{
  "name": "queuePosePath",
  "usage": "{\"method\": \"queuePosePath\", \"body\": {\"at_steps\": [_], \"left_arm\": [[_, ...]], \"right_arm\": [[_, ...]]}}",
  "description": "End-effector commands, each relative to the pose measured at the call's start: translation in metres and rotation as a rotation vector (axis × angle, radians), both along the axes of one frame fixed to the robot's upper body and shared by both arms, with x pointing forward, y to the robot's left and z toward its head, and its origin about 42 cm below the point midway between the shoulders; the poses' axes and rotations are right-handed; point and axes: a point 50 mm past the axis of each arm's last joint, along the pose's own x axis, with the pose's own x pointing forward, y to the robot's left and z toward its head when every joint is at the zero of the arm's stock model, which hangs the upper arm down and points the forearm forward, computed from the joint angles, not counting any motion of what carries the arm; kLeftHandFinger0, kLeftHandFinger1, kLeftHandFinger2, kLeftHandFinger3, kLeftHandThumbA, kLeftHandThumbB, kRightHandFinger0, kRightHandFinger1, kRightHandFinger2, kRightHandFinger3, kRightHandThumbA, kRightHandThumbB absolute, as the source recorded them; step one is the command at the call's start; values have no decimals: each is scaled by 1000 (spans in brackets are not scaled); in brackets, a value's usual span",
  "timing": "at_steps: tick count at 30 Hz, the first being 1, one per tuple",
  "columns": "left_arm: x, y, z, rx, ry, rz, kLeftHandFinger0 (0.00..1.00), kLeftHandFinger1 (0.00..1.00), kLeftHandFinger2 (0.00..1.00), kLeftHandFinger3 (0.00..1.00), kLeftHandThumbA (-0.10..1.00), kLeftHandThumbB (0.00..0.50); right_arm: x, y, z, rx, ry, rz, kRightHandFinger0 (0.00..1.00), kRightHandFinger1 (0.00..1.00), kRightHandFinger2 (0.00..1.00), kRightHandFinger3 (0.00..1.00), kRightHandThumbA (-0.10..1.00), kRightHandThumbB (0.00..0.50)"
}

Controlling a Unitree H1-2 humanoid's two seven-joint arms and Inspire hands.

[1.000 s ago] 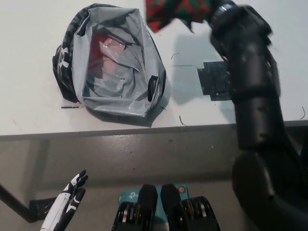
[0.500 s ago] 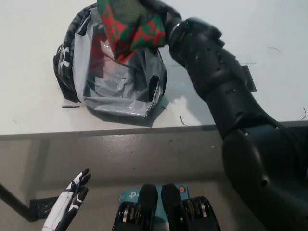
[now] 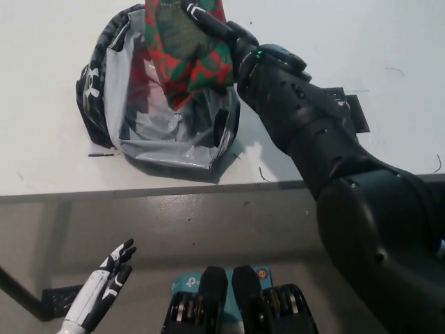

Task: The robot uses its right hand to pick up a bag of coffee beans and puts it in the black plastic bag, then the robot grabs the top of the bag and lifts it.

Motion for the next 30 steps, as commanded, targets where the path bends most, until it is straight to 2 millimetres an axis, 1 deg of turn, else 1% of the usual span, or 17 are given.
{"method": "queuePosePath", "body": {"at_steps": [1, 2, 3, 5, 6, 9, 11, 15, 16, 21, 22, 23, 24, 25, 26, 29, 30], "left_arm": [[8, 4, 15, 28, -35, -40, 1000, 1000, 1000, 1000, 1000, 275], [8, 4, 16, 35, -35, -42, 1000, 1000, 1000, 1000, 1000, 277], [8, 4, 16, 37, -35, -43, 1000, 1000, 1000, 1000, 1000, 277], [8, 5, 17, 37, -37, -50, 1000, 1000, 1000, 1000, 1000, 272], [8, 5, 18, 38, -37, -51, 1000, 1000, 1000, 1000, 1000, 271], [11, 4, 19, 51, -47, -62, 1000, 1000, 1000, 1000, 1000, 269], [12, 4, 19, 54, -53, -68, 1000, 1000, 1000, 1000, 1000, 259], [12, 1, 19, 46, -56, -69, 1000, 1000, 1000, 1000, 1000, 260], [12, 1, 19, 46, -56, -69, 1000, 1000, 1000, 1000, 1000, 260], [12, 1, 21, 53, -63, -66, 1000, 1000, 1000, 1000, 1000, 266], [13, 2, 21, 55, -62, -66, 1000, 1000, 1000, 1000, 1000, 274], [13, 2, 21, 55, -61, -66, 1000, 1000, 1000, 1000, 1000, 276], [13, 2, 21, 54, -61, -65, 1000, 1000, 1000, 1000, 1000, 279], [13, 2, 21, 52, -62, -64, 1000, 1000, 1000, 1000, 1000, 279], [13, 3, 21, 51, -63, -65, 1000, 1000, 1000, 1000, 1000, 278], [12, 2, 22, 49, -59, -68, 1000, 1000, 1000, 1000, 1000, 265], [11, 2, 22, 52, -57, -69, 1000, 1000, 1000, 1000, 1000, 266]], "right_arm": [[-9, 43, 71, -70, -231, 22, 0, 105, 625, 1000, -100, 167], [-10, 46, 71, -87, -241, 25, 22, 211, 698, 852, -100, 190], [-10, 47, 71, -94, -246, 26, 22, 211, 698, 852, -100, 190], [-15, 58, 74, -206, -312, 50, 0, 195, 681, 414, -100, 160], [-15, 58, 74, -217, -321, 51, 0, 222, 702, 358, -100, 161], [-19, 66, 78, -332, -368, 44, 38, 337, 813, 516, -100, 126], [-21, 70, 81, -389, -391, 42, 61, 367, 708, 475, -100, 133], [-24, 77, 87, -497, -448, 34, 72, 325, 537, 843, -96, 124], [-25, 78, 87, -510, -452, 31, 70, 312, 523, 868, -91, 123], [-24, 77, 91, -533, -461, 4, 24, 266, 499, 690, -100, 76], [-24, 76, 92, -529, -461, 0, 1, 224, 417, 634, -100, 74], [-22, 73, 94, -509, -456, -12, 0, 169, 303, 388, -100, 77], [-20, 68, 96, -479, -451, -33, 0, 162, 365, 260, -100, 77], [-19, 66, 96, -471, -449, -41, 0, 162, 365, 260, -100, 77], [-18, 64, 97, -464, -448, -53, 24, 213, 512, 342, -98, 66], [-15, 57, 99, -474, -452, -105, 0, 203, 612, 503, -100, 101], [-14, 54, 99, -482, -457, -117, 88, 335, 770, 590, -68, 135]]}}
